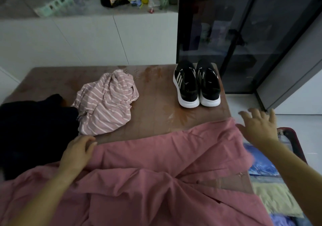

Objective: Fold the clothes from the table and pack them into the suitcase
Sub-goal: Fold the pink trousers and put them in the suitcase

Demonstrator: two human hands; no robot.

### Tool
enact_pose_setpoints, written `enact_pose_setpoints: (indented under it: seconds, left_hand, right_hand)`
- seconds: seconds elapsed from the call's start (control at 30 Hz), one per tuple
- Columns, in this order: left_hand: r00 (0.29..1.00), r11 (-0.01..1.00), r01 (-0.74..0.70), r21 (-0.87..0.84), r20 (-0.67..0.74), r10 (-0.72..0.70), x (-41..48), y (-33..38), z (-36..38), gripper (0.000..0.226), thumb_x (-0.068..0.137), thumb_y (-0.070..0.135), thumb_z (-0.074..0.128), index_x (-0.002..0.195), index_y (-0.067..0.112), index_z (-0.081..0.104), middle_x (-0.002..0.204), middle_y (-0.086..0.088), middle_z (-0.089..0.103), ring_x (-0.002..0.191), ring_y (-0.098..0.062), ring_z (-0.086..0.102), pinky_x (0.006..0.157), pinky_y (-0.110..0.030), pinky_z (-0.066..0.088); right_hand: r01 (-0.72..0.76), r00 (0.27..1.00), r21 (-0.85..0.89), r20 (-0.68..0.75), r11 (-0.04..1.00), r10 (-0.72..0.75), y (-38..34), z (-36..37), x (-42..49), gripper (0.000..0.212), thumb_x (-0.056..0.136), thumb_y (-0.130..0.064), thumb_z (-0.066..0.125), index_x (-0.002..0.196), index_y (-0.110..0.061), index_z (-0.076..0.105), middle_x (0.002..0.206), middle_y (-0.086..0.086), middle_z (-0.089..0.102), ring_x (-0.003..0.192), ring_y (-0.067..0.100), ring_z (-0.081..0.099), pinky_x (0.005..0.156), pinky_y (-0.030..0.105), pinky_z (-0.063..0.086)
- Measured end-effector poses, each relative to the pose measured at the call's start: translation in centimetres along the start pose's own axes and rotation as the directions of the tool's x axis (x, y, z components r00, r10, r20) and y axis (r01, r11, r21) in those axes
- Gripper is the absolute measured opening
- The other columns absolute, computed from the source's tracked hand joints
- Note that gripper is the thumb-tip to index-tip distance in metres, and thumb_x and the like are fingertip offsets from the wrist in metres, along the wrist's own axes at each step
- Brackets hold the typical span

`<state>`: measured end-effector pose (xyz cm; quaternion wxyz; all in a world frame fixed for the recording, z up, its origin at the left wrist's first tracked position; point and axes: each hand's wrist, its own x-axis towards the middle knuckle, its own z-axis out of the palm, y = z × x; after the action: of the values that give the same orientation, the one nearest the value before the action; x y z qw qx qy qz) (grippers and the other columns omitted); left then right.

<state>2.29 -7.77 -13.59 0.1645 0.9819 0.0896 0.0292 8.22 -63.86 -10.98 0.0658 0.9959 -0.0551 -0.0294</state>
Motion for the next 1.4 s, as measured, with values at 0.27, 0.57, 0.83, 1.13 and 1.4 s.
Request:
enact_pose_setpoints:
  seconds: [0.27, 0.57, 0.83, 1.13, 1.4]
  left_hand:
    - [0.920, 0.970, 0.240, 0.038, -0.328, -0.215, -9.9, -6.1, -5.2, 0.059, 0.090, 0.046, 0.033, 0.113, -0.002, 0.057, 0.119, -0.025, 0.054, 0.109, -0.045, 0.049, 0.097, -0.054, 0.037]
    - [0.933, 0.926, 0.234, 0.295, 0.199, -0.299, -17.8, -6.8, 0.3, 0.094, 0.077, 0.081, -0.004, 0.143, 0.030, 0.038, 0.151, -0.001, 0.034, 0.138, -0.035, 0.026, 0.099, -0.072, 0.025]
    - [0.923, 0.937, 0.208, 0.280, 0.261, -0.283, -17.7, -10.8, 0.2, 0.088, 0.074, 0.083, -0.006, 0.148, 0.043, 0.017, 0.159, 0.011, 0.012, 0.146, -0.028, 0.008, 0.106, -0.069, 0.016]
    - [0.933, 0.923, 0.195, 0.333, 0.226, -0.278, -17.5, -17.5, -2.9, 0.086, 0.066, 0.085, 0.006, 0.145, 0.053, -0.002, 0.156, 0.023, -0.003, 0.146, -0.022, 0.000, 0.109, -0.063, 0.014]
    - [0.954, 0.959, 0.162, 0.232, 0.211, -0.213, -16.2, -19.4, -4.1, 0.093, 0.083, 0.077, 0.013, 0.127, 0.006, 0.055, 0.136, -0.017, 0.049, 0.123, -0.041, 0.045, 0.100, -0.059, 0.038]
  right_hand:
    - [0.159, 0.975, 0.354, 0.089, 0.922, -0.202, -5.2, 3.2, -13.8, 0.071, 0.081, -0.081, 0.018, 0.124, -0.034, 0.049, 0.125, 0.010, 0.059, 0.106, 0.038, 0.060, 0.095, 0.064, 0.037]
    - [0.437, 0.849, 0.348, 0.147, 0.830, -0.508, -11.8, 2.8, -21.5, 0.106, 0.060, -0.088, 0.041, 0.149, -0.039, 0.013, 0.137, 0.014, 0.042, 0.116, 0.029, 0.044, 0.116, 0.036, 0.001]
    - [0.208, 0.848, 0.303, 0.417, 0.930, -0.326, -7.9, 2.0, -21.5, 0.106, 0.053, -0.096, 0.029, 0.142, -0.038, 0.030, 0.114, -0.007, 0.059, 0.101, 0.014, 0.058, 0.089, 0.045, 0.045]
    - [0.224, 0.900, 0.258, 0.315, 0.940, -0.301, -3.8, 1.3, -22.1, 0.067, 0.057, -0.088, 0.037, 0.104, -0.041, 0.048, 0.087, -0.009, 0.068, 0.120, 0.006, 0.052, 0.114, 0.035, 0.009]
    - [0.250, 0.922, 0.037, 0.296, 0.968, -0.249, 0.8, 3.6, -22.3, 0.046, 0.054, -0.063, 0.051, 0.092, -0.039, 0.042, 0.070, -0.018, 0.058, 0.066, 0.011, 0.066, 0.094, 0.047, 0.025]
